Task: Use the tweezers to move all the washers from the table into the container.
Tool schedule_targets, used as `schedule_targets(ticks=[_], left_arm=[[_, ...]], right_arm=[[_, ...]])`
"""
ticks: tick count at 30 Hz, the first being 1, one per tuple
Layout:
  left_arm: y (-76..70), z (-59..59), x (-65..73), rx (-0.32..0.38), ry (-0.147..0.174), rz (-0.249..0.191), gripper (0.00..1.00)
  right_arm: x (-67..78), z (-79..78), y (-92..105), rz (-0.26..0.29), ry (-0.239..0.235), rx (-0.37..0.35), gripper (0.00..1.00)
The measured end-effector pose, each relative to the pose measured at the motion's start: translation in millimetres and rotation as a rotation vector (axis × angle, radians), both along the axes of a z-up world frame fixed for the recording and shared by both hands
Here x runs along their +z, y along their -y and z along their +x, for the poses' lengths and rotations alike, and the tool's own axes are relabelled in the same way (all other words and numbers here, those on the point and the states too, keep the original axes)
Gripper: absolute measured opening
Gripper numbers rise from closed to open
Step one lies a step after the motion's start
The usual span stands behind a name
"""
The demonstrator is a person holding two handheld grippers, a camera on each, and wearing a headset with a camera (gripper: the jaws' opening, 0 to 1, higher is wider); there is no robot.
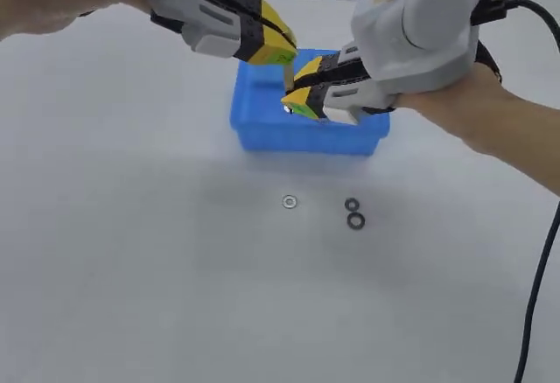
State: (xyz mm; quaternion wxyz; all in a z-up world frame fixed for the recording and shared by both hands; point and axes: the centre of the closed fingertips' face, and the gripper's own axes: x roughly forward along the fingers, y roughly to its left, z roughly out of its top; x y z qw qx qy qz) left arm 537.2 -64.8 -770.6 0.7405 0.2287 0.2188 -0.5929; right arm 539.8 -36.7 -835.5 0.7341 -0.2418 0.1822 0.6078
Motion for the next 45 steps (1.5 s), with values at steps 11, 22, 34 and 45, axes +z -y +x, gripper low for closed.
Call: schedule_targets(ticks=[11,22,34,45], left_arm=[[1.7,3.9,-12.7,0.01,-0.025,0.001,0.06],[3.5,4.0,-12.1,0.003,-0.023,0.01,0.06],[6.8,0.0,10.2,-0.007,0.023,0.01,0.06],[9.9,-25.8,45.1,-0.027,0.064,0.002,0.06]], right_arm=[[-12.5,4.3,2.0,-0.015,-0.026,-0.021,0.11],[-12.1,4.5,3.7,-0.029,-0.025,-0.026,0.11],[8.8,4.8,5.2,-0.016,0.014,-0.035,0.12],[44.5,-18.4,7.8,0.01,0.065,-0.024,0.12]])
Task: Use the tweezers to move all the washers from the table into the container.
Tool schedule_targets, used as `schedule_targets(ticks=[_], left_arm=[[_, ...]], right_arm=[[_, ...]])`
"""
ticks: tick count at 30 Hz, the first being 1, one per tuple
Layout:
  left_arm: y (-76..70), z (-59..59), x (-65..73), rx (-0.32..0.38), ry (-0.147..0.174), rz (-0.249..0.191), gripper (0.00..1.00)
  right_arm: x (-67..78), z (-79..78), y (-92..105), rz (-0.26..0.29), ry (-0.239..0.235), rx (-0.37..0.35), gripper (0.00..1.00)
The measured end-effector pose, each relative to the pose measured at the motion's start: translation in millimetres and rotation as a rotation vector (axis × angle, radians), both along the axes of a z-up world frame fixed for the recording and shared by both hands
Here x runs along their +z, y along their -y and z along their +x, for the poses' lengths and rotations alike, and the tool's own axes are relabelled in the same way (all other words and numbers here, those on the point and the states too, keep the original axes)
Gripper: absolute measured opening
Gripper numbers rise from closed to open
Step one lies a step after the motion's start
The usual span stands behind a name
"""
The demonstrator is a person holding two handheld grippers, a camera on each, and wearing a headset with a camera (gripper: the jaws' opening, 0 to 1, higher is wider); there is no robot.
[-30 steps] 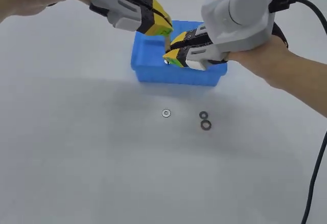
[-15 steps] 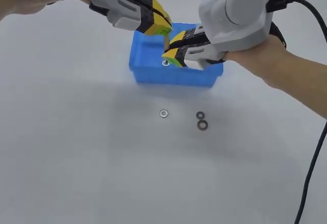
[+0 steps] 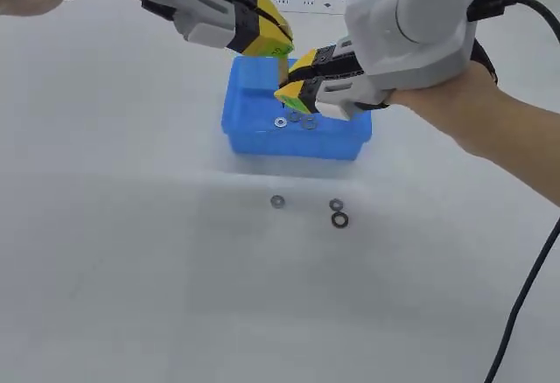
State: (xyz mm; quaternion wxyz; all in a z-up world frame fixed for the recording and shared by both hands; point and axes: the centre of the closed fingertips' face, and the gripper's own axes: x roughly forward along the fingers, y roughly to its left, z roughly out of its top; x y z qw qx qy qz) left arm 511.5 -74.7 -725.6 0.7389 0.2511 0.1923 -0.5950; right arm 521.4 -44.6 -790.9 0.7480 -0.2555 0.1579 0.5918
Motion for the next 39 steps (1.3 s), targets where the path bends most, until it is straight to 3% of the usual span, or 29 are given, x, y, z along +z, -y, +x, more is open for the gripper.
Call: schedule_targets(ticks=[6,17,28,39], left_arm=[[0.4,-18.4,14.1,0.007,0.011,-0.014,0.06],[2.1,-46.4,16.5,0.02,-0.006,-0.031,0.06],[10.1,-70.9,0.7,0.02,-0.041,-0.031,0.06],[13.5,-79.4,-16.2,0.032,-0.087,-0.046,0.06]], right_arm=[[15.1,-18.7,1.2,0.006,0.025,0.015,0.12],[17.2,-47.5,2.8,0.004,0.018,0.031,0.12],[2.6,-75.7,8.7,-0.016,-0.016,0.043,0.12],[-16.3,-84.8,9.9,-0.031,-0.057,0.042,0.12]])
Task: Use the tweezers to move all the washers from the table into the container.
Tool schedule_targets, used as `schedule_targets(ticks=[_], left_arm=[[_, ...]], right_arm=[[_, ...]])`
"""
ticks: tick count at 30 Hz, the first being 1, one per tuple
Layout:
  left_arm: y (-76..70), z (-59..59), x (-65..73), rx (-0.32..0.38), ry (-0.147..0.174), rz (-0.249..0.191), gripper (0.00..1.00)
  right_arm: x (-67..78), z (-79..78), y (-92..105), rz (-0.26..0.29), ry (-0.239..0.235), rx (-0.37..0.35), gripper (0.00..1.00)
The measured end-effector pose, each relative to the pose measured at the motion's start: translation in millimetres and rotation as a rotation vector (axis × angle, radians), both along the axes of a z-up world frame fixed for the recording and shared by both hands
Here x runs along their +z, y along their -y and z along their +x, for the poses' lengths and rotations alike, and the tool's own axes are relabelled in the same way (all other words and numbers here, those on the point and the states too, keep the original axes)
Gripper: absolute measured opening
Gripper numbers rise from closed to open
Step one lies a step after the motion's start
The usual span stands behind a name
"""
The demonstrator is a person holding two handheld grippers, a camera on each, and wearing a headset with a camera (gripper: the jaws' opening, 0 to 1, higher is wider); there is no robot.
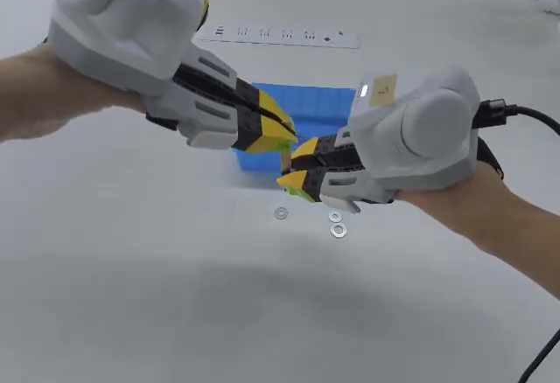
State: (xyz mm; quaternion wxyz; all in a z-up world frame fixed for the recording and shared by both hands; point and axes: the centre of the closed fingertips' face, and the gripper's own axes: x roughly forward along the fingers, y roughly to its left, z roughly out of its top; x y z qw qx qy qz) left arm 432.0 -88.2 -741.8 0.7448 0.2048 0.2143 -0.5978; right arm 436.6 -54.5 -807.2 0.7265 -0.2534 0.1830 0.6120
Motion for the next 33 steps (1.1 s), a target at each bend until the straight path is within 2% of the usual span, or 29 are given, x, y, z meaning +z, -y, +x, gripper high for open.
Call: schedule_targets(ticks=[11,16,24,31,33], left_arm=[[-0.7,-8.4,-21.8,0.012,-0.051,0.002,0.06],[-2.0,-6.3,-27.5,0.025,-0.063,-0.008,0.06],[-4.0,-4.7,-35.1,0.035,-0.089,-0.022,0.06],[-6.3,-2.0,-41.2,0.046,-0.095,-0.035,0.06],[-6.3,-1.8,-42.2,0.046,-0.089,-0.031,0.06]], right_arm=[[-24.0,-8.2,-0.7,-0.018,-0.029,0.014,0.12],[-31.0,-4.7,-0.9,-0.018,-0.044,0.007,0.12],[-39.3,-4.0,-2.0,-0.028,-0.041,0.005,0.12],[-44.6,-2.8,-1.9,-0.037,-0.042,0.003,0.12],[-45.6,-3.3,-2.3,-0.038,-0.041,0.005,0.12]])
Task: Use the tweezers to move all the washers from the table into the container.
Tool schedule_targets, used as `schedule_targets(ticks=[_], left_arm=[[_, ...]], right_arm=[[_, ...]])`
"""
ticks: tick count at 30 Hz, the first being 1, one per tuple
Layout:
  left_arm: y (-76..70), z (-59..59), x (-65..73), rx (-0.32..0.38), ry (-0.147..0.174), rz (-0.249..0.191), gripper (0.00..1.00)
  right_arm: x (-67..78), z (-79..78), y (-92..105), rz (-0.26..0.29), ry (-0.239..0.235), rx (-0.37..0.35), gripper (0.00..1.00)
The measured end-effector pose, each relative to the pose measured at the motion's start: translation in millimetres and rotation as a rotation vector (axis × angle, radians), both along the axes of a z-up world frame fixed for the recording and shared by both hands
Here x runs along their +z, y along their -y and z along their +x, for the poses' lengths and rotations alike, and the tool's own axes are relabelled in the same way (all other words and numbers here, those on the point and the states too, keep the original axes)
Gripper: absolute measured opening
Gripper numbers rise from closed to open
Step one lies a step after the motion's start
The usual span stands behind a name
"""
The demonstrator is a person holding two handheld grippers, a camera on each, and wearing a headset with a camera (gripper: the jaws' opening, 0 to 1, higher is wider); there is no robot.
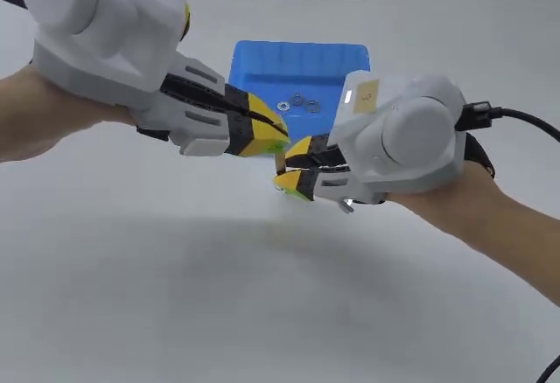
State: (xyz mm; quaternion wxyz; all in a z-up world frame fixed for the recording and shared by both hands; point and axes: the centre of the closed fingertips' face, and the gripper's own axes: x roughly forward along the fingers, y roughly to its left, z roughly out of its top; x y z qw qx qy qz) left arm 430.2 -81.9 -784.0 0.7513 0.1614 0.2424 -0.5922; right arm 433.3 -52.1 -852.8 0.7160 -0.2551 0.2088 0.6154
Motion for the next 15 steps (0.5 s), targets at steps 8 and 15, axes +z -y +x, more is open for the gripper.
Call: schedule_targets(ticks=[8,15], left_arm=[[0.5,0.4,-1.5,-0.005,0.002,0.0,0.06],[2.8,-1.7,-2.8,-0.009,-0.015,-0.008,0.06]], right_arm=[[-1.7,0.9,0.1,0.003,-0.004,-0.003,0.12],[-3.3,-0.2,0.8,0.001,-0.009,0.0,0.12]])
